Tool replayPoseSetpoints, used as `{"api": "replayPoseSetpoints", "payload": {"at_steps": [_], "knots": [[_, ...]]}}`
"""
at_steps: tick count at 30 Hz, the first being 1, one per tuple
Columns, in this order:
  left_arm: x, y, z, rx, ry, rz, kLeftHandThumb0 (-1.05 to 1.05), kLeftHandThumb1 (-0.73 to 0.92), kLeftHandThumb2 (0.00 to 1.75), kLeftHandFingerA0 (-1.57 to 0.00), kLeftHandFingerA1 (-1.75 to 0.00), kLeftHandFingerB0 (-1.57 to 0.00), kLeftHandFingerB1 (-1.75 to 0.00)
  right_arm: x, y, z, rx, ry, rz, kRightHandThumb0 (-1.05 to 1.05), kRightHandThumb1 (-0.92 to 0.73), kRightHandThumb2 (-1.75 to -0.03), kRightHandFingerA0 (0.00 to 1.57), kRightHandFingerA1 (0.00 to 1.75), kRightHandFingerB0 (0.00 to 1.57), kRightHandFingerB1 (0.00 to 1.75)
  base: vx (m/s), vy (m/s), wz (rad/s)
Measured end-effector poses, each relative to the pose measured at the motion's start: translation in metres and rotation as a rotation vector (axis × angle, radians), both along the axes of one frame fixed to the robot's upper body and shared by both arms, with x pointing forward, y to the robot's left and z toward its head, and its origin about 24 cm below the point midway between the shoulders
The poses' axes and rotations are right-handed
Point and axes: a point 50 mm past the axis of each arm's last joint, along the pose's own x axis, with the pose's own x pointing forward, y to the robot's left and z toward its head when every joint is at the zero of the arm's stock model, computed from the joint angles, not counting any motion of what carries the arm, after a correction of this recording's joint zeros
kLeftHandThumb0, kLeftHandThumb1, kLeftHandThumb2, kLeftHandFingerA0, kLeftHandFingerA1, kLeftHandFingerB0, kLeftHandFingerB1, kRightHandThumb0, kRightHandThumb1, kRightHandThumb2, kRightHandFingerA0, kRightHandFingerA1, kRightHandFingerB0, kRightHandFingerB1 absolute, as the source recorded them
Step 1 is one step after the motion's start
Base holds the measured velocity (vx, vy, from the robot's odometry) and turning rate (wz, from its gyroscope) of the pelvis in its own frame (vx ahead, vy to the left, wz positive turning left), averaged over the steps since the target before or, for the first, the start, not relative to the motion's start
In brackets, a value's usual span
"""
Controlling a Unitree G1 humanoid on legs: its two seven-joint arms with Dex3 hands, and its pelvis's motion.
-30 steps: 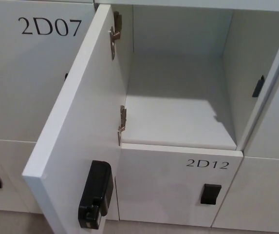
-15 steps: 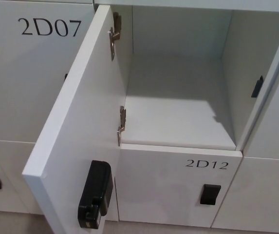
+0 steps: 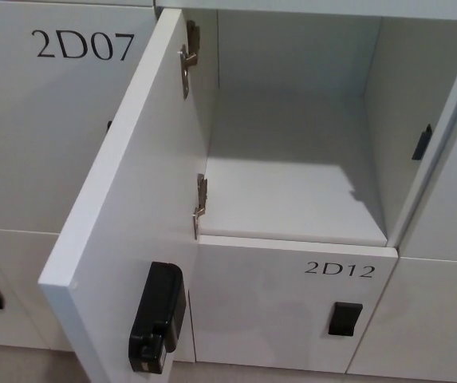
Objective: The robot uses its left hand to push the door of an open cabinet towards the right and closes it
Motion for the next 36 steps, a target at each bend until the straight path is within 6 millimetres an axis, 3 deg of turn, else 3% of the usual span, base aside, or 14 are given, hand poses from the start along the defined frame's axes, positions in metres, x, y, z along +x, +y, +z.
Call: {"api": "replayPoseSetpoints", "payload": {"at_steps": [2,3,7,12,16,21,25,32,36], "knots": [[0.010,-0.001,0.005,-0.006,-0.061,0.008,-0.70,0.92,0.74,-0.41,-0.39,-0.28,-0.33,0.000,0.000,0.000,-0.003,0.004,0.006,-0.53,-0.69,-0.99,0.36,0.53,0.26,0.47,0.00,0.000,0.00],[0.014,-0.001,0.006,-0.006,-0.081,0.008,-0.69,0.92,0.73,-0.35,-0.35,-0.27,-0.31,0.000,0.000,0.000,-0.003,0.004,0.007,-0.52,-0.68,-0.99,0.36,0.53,0.27,0.47,0.00,0.000,0.00],[0.051,-0.008,0.024,-0.020,-0.243,-0.029,-0.63,0.92,0.73,-0.27,-0.34,-0.23,-0.31,-0.001,0.001,-0.001,-0.007,0.008,0.015,-0.52,-0.68,-0.97,0.35,0.53,0.26,0.47,0.00,0.000,0.00],[0.118,-0.034,0.071,-0.037,-0.518,-0.173,-0.57,0.92,0.71,-0.26,-0.35,-0.22,-0.32,0.000,0.001,0.000,-0.009,0.007,0.020,-0.53,-0.67,-0.95,0.36,0.52,0.28,0.47,0.00,0.000,0.00],[0.148,-0.061,0.101,-0.056,-0.665,-0.287,-0.67,0.92,0.72,-0.31,-0.37,-0.26,-0.32,0.000,0.001,0.000,-0.009,0.009,0.019,-0.53,-0.67,-0.97,0.37,0.53,0.29,0.48,0.00,0.000,0.00],[0.172,-0.099,0.129,-0.063,-0.774,-0.446,-0.66,0.90,0.67,-0.34,-0.35,-0.30,-0.31,0.000,0.001,0.000,-0.008,0.008,0.019,-0.52,-0.68,-0.97,0.37,0.52,0.29,0.47,0.00,0.000,0.00],[0.189,-0.143,0.152,-0.060,-0.833,-0.604,-0.66,0.90,0.67,-0.34,-0.35,-0.30,-0.31,-0.002,0.001,-0.001,-0.008,0.016,0.018,-0.52,-0.68,-0.97,0.37,0.52,0.29,0.47,0.00,0.000,0.02],[0.197,-0.191,0.160,-0.036,-0.820,-0.747,-0.68,0.92,0.69,-0.34,-0.35,-0.28,-0.31,-0.002,0.001,-0.001,-0.009,0.016,0.020,-0.48,-0.68,-0.99,0.38,0.54,0.27,0.48,0.01,0.001,0.02],[0.198,-0.244,0.165,-0.054,-0.824,-0.888,-0.71,0.92,0.70,-0.34,-0.34,-0.26,-0.30,-0.002,0.001,-0.001,-0.008,0.015,0.020,-0.53,-0.68,-0.97,0.37,0.52,0.30,0.48,0.00,0.000,0.00]]}}
